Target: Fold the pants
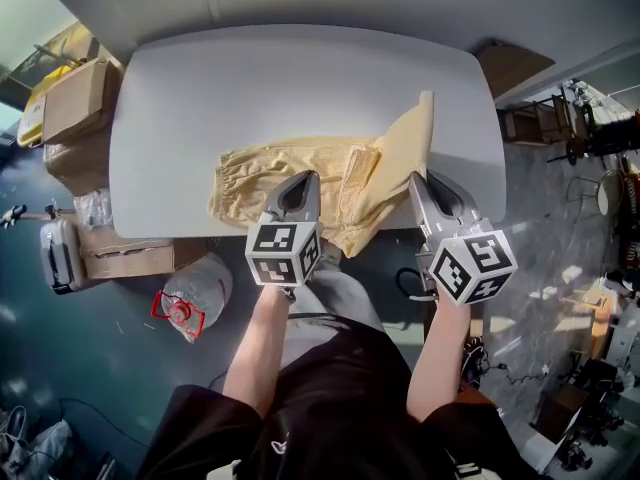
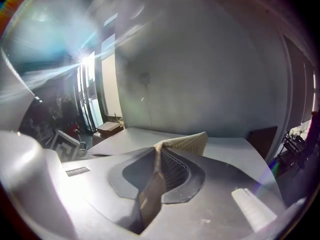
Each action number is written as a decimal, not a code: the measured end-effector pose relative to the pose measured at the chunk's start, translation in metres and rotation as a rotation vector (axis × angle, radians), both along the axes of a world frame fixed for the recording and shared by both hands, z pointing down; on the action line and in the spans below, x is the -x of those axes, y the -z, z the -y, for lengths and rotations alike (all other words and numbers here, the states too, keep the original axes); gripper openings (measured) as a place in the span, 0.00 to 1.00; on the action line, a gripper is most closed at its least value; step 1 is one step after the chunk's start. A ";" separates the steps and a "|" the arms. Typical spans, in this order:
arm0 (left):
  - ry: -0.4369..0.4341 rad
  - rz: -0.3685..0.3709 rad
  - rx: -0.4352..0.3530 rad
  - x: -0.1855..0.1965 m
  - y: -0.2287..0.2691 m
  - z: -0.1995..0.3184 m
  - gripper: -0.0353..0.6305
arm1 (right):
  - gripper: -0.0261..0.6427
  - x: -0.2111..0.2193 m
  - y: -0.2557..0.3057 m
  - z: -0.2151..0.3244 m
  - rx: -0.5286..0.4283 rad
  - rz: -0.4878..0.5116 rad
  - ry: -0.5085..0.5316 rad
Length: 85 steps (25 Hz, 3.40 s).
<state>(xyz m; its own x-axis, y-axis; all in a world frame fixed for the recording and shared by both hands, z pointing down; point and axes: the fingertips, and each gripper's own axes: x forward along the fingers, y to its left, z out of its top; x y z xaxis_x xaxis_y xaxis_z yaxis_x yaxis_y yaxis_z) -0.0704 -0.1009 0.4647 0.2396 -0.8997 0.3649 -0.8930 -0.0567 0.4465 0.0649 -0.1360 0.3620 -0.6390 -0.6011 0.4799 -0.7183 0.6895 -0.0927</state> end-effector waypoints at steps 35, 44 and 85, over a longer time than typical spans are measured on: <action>0.422 0.036 0.068 0.232 -0.014 -0.159 0.06 | 0.11 0.328 -0.211 -0.176 0.219 -0.227 0.734; 0.424 0.029 0.107 0.237 -0.032 -0.167 0.06 | 0.21 0.337 -0.240 -0.201 0.427 -0.136 0.740; 0.027 0.228 -0.502 0.093 0.235 -0.012 0.06 | 0.05 0.117 0.158 -0.019 -0.505 0.346 0.033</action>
